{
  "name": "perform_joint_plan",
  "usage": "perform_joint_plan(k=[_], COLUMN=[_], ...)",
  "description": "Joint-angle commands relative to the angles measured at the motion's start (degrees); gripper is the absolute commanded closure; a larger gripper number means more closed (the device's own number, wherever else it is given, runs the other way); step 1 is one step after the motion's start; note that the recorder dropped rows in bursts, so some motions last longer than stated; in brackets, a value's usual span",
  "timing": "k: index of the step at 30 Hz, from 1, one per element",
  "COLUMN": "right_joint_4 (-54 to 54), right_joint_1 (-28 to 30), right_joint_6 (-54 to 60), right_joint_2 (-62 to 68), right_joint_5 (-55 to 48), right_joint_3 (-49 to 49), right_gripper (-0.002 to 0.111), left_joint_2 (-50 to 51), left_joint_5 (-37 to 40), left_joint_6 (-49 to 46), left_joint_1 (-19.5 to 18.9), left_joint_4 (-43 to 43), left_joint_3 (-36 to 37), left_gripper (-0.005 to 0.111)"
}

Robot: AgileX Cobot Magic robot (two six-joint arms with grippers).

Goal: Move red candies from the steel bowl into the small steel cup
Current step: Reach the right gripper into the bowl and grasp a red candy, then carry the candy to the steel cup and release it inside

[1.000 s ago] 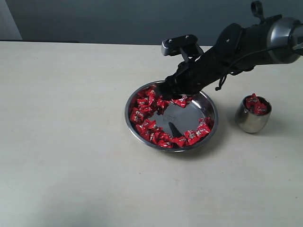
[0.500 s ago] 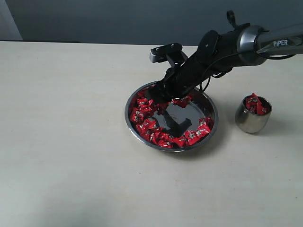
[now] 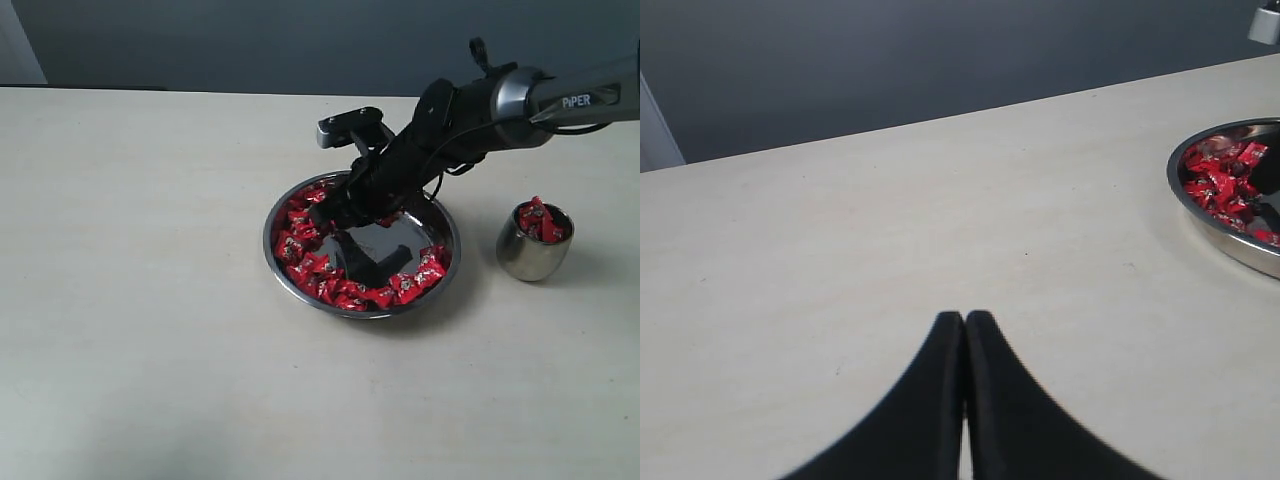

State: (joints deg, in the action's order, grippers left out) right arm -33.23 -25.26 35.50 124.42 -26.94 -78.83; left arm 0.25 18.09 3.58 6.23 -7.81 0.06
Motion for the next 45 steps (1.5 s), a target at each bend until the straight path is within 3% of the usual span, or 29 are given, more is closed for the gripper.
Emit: perform_joint_plan(k=[1, 12, 14, 19, 26, 35, 45], right_joint_4=[0.55, 4.55, 9.44, 33.23, 38.15, 47.47, 46.61], right_joint_1=[-0.06, 0.1, 0.18, 1.82, 3.55, 6.61, 13.35], right_joint_6=[0.44, -2.7, -7.1, -27.26, -34.15, -44.22, -44.22], right_joint_2=[-1.02, -10.1, -12.35, -22.69, -35.09, -41.8, -41.18], right_joint_5=[-3.27, -10.42, -11.61, -20.55, -26.92, -18.2, -8.15], right_joint_3=[-0.28, -0.28, -0.28, -0.28, 3.29, 22.04, 26.83], right_gripper=[0.109, 0.109, 0.109, 0.109, 0.109, 0.109, 0.109], left_joint_2=[-0.25, -0.25, -0.25, -0.25, -0.25, -0.25, -0.25], left_joint_5=[-0.32, -0.32, -0.32, -0.32, -0.32, -0.32, -0.32], left_joint_6=[0.33, 0.33, 0.33, 0.33, 0.33, 0.33, 0.33], left_joint_1=[0.17, 0.17, 0.17, 0.17, 0.17, 0.17, 0.17], left_joint_4=[0.07, 0.07, 0.07, 0.07, 0.07, 0.07, 0.07], left_joint_3=[-0.06, -0.06, -0.06, -0.06, -0.06, -0.06, -0.06], left_gripper=[0.106, 0.106, 0.106, 0.106, 0.106, 0.106, 0.106])
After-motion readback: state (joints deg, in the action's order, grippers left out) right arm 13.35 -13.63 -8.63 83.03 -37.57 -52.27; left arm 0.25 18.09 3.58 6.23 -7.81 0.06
